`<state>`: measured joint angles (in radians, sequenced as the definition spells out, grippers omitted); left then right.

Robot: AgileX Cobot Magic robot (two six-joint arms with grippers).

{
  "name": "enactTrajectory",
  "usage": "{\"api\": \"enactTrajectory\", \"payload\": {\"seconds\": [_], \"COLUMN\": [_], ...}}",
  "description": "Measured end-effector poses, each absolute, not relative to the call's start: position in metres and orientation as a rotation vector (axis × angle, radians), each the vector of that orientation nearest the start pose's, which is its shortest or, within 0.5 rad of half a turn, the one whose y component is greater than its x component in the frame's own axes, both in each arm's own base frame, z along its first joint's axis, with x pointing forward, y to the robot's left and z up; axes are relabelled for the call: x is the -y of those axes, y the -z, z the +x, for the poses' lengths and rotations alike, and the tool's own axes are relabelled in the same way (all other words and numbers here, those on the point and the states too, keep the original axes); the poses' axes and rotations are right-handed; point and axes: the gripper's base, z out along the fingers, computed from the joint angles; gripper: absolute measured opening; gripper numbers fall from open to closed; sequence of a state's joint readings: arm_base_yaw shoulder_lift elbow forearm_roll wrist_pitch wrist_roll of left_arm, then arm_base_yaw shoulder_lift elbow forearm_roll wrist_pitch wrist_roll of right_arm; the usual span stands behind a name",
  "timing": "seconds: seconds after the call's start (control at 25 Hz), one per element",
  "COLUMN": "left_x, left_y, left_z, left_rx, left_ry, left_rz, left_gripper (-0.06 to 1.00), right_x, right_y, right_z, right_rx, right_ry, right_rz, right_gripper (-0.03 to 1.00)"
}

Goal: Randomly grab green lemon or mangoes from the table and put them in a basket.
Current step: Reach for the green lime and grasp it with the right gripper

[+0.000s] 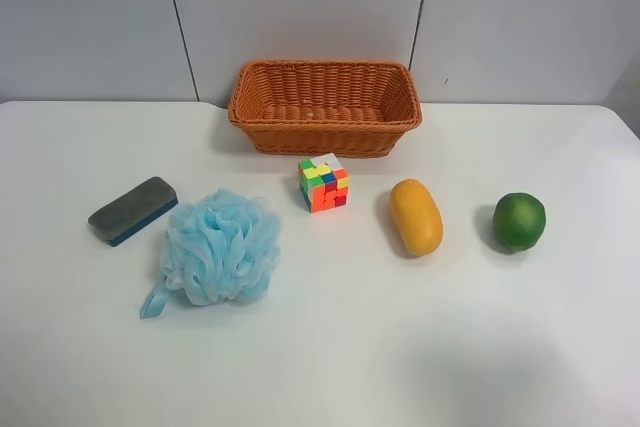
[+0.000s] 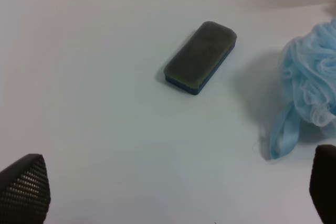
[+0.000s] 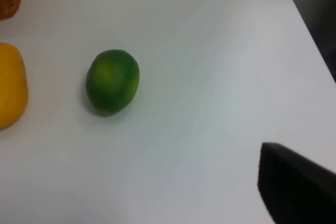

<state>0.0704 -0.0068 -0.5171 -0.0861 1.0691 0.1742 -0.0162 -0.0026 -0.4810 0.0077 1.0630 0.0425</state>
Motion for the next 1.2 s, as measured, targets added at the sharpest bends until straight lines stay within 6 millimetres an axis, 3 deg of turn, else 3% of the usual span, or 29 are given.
{"api": "enactTrajectory", "payload": {"seconds": [0.36,0.56,0.72,0.88,1.0,1.2], "left_x": [0.007,0.007,0.007,0.007,0.007,0.007], "left_y": [-0.281,-0.281,-0.281,-0.281,-0.281,-0.281], "left_z": [-0.008,-0.008,-0.008,-0.008,-0.008,-0.008], "left_rx": [-2.023,-2.023,-2.023,-2.023,-2.023,-2.023], "left_ry": [-0.052,-0.052,-0.052,-0.052,-0.052,-0.052], "left_rz": [0.111,0.111,0.111,0.111,0.111,0.111], "left_gripper": [0.99,0.99,0.99,0.99,0.99,0.99], "right_x": [-0.001,0.002,0.005,0.007,0.007,0.003], "right_y": [-0.274,-0.312,-0.351,-0.369,-0.365,-0.326], "right_z": [-0.001,0.023,0.066,0.122,0.166,0.230], "right_rx": [-2.093,-2.209,-2.303,-2.443,-2.548,-2.762], "right_ry": [-0.034,-0.009,0.034,0.048,0.037,-0.008], "right_rz": [0.071,0.107,0.110,0.113,0.120,0.081], "right_gripper": [0.99,0.99,0.99,0.99,0.99,0.99]}}
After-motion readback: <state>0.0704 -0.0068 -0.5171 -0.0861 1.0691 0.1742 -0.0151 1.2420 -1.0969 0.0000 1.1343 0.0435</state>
